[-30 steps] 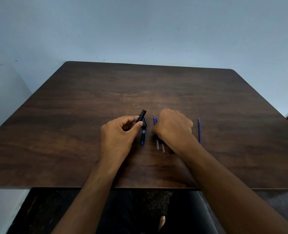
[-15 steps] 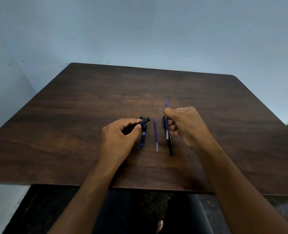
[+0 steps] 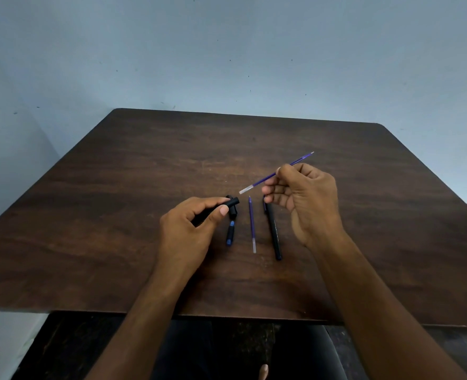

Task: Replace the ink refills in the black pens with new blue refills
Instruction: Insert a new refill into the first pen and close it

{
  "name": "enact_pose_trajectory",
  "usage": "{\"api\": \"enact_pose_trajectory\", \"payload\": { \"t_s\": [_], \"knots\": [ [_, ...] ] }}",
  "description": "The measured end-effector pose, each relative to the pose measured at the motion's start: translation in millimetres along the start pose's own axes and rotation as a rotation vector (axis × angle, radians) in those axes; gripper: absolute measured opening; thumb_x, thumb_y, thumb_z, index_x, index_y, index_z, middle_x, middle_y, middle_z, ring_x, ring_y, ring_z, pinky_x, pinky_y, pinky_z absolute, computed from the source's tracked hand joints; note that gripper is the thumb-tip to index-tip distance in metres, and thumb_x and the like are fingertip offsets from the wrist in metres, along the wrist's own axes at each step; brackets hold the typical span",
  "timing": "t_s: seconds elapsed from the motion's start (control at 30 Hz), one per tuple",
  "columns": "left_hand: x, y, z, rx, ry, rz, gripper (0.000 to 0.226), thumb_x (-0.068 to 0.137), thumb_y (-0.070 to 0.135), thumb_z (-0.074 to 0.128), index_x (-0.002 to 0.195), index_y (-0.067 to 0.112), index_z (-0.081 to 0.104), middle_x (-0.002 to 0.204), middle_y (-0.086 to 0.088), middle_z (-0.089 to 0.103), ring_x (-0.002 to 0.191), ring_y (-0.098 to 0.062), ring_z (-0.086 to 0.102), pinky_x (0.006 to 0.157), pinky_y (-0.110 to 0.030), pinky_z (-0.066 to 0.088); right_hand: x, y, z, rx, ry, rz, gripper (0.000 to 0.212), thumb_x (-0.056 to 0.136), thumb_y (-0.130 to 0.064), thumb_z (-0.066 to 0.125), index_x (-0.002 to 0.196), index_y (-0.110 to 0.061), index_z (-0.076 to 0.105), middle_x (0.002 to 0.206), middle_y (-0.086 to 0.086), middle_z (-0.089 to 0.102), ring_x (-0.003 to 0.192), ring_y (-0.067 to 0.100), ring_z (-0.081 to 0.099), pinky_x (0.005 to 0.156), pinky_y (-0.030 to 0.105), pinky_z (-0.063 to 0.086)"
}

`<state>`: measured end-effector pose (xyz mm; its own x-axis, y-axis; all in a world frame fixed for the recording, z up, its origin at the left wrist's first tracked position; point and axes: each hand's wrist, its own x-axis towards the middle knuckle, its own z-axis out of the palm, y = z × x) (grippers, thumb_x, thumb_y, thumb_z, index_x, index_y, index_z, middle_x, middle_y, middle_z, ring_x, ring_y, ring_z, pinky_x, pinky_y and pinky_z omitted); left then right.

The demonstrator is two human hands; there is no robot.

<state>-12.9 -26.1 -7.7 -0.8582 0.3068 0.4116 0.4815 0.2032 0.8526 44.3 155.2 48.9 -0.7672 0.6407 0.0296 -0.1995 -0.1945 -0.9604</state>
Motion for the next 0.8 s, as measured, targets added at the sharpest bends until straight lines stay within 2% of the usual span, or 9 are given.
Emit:
{"api": "enact_pose_trajectory", "payload": {
  "t_s": [0.4,0.8],
  "knots": [
    [1,1,2,0.002,0.022,-0.026,0.017,0.089,0.019,0.075,0.104,0.024,0.08,0.097,0.017,0.076,0.096,0.007,0.068,0.083,-0.006,0.047,1,9,-1,-0.066,0.013,0.005,0.013,0.093,-0.001,0.06,0.082,0.001,0.064,0.069,0.015,0.071,0.062,0.026,0.07,0.058,0.035,0.056],
    [2,-2,2,-0.028,0.009,-0.062,0.017,0.089,0.02,0.075,0.104,0.026,0.08,0.097,0.017,0.077,0.097,0.006,0.069,0.083,-0.007,0.048,-3,15,1,-0.028,-0.04,0.024,0.013,0.093,0.0,0.059,0.08,0.002,0.064,0.067,0.013,0.072,0.06,0.026,0.07,0.055,0.032,0.058]
  ]
}}
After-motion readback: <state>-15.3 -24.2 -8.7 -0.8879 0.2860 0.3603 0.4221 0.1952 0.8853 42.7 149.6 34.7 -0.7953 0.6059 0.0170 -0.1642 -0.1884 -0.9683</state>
